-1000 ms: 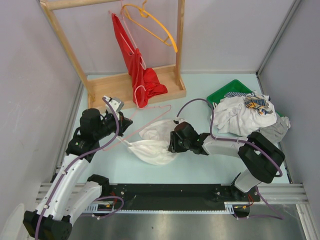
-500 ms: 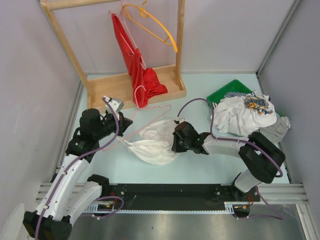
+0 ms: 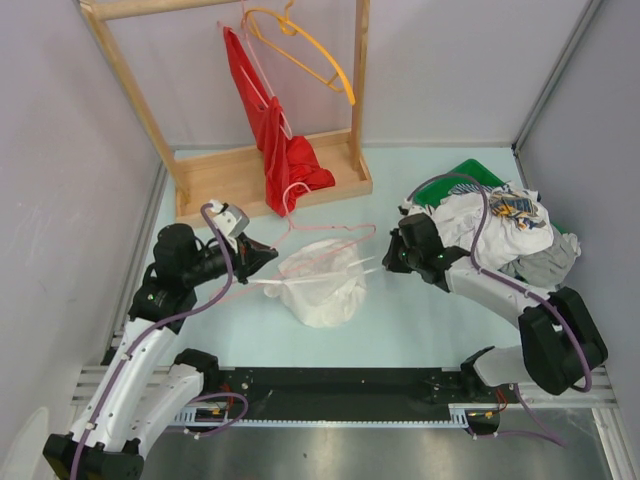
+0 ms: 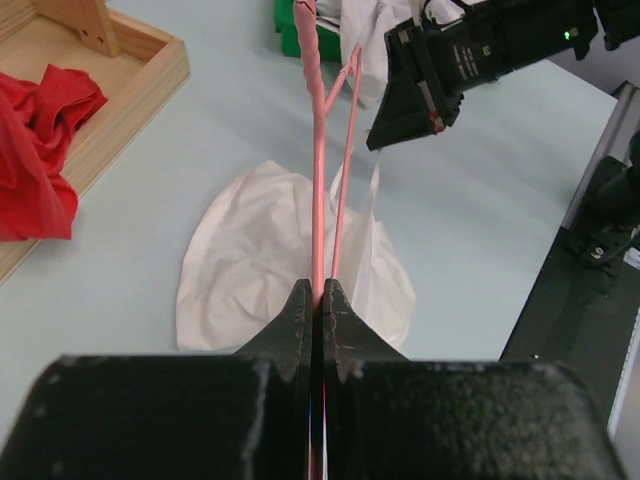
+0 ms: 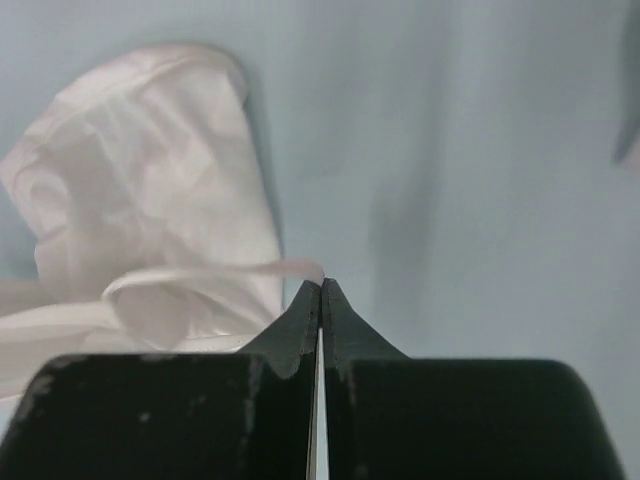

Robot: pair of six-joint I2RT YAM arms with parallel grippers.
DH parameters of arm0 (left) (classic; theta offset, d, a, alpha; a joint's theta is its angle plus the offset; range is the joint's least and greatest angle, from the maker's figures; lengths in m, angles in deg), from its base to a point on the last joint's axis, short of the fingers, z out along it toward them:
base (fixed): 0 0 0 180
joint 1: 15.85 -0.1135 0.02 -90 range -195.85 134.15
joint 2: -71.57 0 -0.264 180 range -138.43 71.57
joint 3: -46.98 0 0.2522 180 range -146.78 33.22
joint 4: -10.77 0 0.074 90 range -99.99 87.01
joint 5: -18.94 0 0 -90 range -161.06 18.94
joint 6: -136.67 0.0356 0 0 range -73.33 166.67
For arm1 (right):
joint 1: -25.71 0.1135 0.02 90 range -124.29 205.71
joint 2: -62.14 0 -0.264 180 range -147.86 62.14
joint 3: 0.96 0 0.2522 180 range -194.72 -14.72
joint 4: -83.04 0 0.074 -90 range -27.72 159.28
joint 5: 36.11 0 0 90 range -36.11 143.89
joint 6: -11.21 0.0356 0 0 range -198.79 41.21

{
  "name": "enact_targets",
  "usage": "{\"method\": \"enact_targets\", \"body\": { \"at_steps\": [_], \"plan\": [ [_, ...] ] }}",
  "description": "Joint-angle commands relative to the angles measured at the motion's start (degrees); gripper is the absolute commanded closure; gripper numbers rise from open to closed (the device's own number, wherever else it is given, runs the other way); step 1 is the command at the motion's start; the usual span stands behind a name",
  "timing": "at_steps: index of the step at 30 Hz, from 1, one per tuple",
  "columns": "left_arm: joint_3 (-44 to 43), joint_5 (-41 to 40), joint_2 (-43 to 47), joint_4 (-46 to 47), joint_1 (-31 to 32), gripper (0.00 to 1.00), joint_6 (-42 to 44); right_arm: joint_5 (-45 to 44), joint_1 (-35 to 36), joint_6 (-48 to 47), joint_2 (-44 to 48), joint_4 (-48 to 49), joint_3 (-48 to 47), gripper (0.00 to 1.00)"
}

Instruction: Place the tank top on the hanger

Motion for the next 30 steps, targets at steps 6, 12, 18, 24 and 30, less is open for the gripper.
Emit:
{"method": "enact_targets", "body": {
  "at_steps": [6,12,18,24,30],
  "plan": [
    [0.47,6.37,0.98,4.29,0.69,1.00,-0.60,0.61,-9.31,-6.93,5.66,-3.20,-4.72,1.00],
    [0.47,6.37,0.37,4.37,1.04,1.00,-0.60,0.62,-10.01,-8.34,7.68,-5.57,-8.15,1.00],
    [0.47,6.11,0.02,4.29,1.39,1.00,-0.60,1.41,-10.10,-8.69,9.52,-7.86,-11.40,1.00],
    [0.47,5.40,0.02,4.11,1.57,1.00,-0.60,3.08,-9.84,-8.96,12.60,-10.76,-13.33,1.00],
    [0.38,5.05,-0.34,3.94,1.92,1.00,-0.60,3.16,-8.52,-8.25,16.47,-12.43,-14.12,1.00]
  ]
}}
